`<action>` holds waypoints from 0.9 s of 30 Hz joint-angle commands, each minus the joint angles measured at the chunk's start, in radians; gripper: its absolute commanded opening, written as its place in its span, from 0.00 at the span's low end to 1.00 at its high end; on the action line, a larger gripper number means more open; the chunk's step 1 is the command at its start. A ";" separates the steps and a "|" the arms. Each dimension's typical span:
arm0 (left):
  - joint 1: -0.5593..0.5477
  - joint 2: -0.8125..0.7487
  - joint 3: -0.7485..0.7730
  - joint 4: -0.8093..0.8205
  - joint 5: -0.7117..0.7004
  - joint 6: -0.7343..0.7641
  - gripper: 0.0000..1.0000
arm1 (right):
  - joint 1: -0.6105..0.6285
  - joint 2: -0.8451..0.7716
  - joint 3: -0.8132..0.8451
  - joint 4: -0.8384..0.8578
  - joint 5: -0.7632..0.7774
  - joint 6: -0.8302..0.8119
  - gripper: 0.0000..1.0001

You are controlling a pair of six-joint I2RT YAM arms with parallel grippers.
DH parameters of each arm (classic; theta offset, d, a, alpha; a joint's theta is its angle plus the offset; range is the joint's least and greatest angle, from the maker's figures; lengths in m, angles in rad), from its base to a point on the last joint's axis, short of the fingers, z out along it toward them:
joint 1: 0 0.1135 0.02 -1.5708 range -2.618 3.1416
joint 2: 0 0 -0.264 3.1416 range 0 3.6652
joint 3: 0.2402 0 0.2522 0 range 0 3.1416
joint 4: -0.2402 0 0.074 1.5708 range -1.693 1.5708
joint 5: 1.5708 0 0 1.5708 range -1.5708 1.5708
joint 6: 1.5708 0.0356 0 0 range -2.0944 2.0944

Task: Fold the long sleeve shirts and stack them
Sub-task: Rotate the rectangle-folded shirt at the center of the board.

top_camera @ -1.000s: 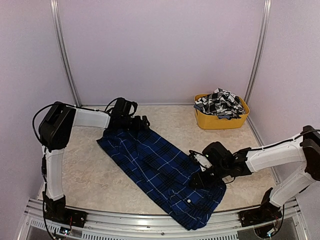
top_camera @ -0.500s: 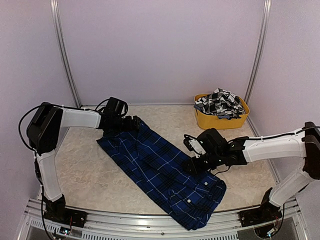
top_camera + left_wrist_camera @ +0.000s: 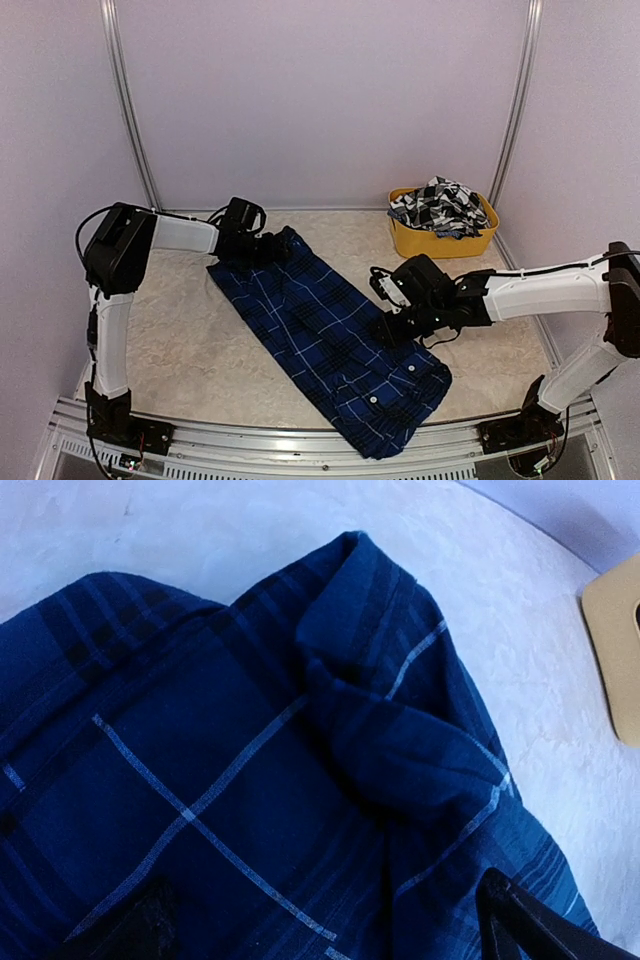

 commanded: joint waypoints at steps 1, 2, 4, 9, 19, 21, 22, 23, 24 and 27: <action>0.001 0.137 0.134 -0.045 0.098 0.000 0.99 | -0.004 -0.007 0.032 -0.054 0.049 0.015 0.37; 0.000 0.173 0.192 -0.057 0.114 0.008 0.99 | -0.006 -0.012 0.030 -0.056 0.052 0.019 0.37; -0.006 0.250 0.313 -0.064 0.157 0.018 0.99 | -0.010 -0.019 0.024 -0.054 0.056 0.031 0.37; -0.018 0.387 0.552 -0.021 0.232 0.020 0.99 | -0.017 0.002 0.026 -0.036 0.059 0.018 0.37; -0.009 0.013 0.128 0.265 0.153 0.105 0.99 | -0.022 0.093 0.050 0.035 0.012 -0.048 0.38; -0.011 -0.051 0.055 0.255 0.145 0.100 0.99 | -0.026 0.122 0.068 0.015 0.008 -0.055 0.38; -0.013 -0.091 0.020 0.249 0.140 0.096 0.99 | -0.027 0.132 0.071 0.010 0.002 -0.059 0.37; -0.016 -0.123 -0.028 0.256 0.136 0.094 0.99 | -0.028 0.138 0.070 0.008 -0.004 -0.063 0.37; -0.017 -0.145 -0.077 0.270 0.132 0.090 0.99 | -0.028 0.142 0.067 0.010 -0.005 -0.067 0.37; -0.029 -0.230 -0.219 0.320 0.112 0.076 0.99 | -0.029 0.141 0.043 0.027 -0.005 -0.075 0.37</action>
